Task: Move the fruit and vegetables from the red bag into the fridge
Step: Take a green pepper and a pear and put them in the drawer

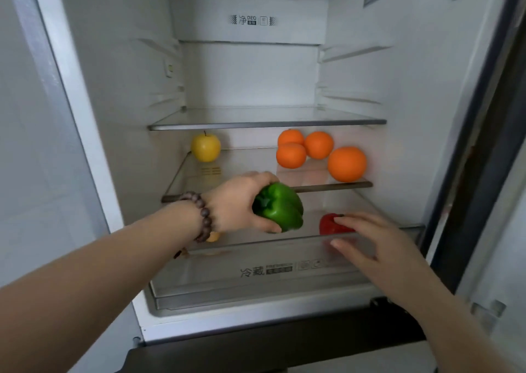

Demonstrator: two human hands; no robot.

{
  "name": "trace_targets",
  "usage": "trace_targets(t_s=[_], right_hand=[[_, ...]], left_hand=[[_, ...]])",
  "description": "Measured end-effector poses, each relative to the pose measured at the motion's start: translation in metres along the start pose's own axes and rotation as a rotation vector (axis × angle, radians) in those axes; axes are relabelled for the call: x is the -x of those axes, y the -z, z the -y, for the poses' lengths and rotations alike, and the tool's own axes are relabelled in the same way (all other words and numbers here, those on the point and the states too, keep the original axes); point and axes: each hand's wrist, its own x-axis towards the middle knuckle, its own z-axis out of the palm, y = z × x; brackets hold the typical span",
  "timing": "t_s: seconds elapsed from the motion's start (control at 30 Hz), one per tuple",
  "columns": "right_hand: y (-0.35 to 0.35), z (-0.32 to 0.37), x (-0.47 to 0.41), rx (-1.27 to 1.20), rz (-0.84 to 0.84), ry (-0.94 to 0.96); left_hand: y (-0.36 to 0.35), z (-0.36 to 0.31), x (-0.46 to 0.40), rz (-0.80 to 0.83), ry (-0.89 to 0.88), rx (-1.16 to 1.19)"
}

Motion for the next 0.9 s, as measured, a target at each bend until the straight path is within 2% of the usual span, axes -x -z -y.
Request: trace_targets(t_s=[0.17, 0.33, 0.4, 0.5, 0.63, 0.77, 0.9], right_hand=[[0.001, -0.011, 0.01, 0.085, -0.034, 0.026], [-0.01, -0.015, 0.011, 0.173, -0.089, 0.029], [-0.021, -0.019, 0.013, 0.17, -0.171, 0.063], [-0.034, -0.031, 0.013, 0.118, -0.309, 0.128], [-0.041, -0.039, 0.008, 0.095, -0.403, 0.201], [-0.045, -0.039, 0.005, 0.094, -0.427, 0.204], [-0.046, -0.042, 0.003, 0.091, -0.435, 0.22]], left_hand=[[-0.026, 0.001, -0.036, 0.307, 0.055, -0.096], [-0.065, 0.005, -0.07, 0.516, 0.14, -0.234], [-0.082, 0.01, -0.077, 0.493, 0.197, -0.242], [-0.104, 0.025, -0.093, 0.316, 0.258, -0.155], [-0.123, 0.041, -0.115, 0.134, 0.323, 0.053], [-0.135, 0.042, -0.134, 0.05, 0.357, 0.247], [-0.151, 0.027, -0.148, 0.038, 0.324, 0.359]])
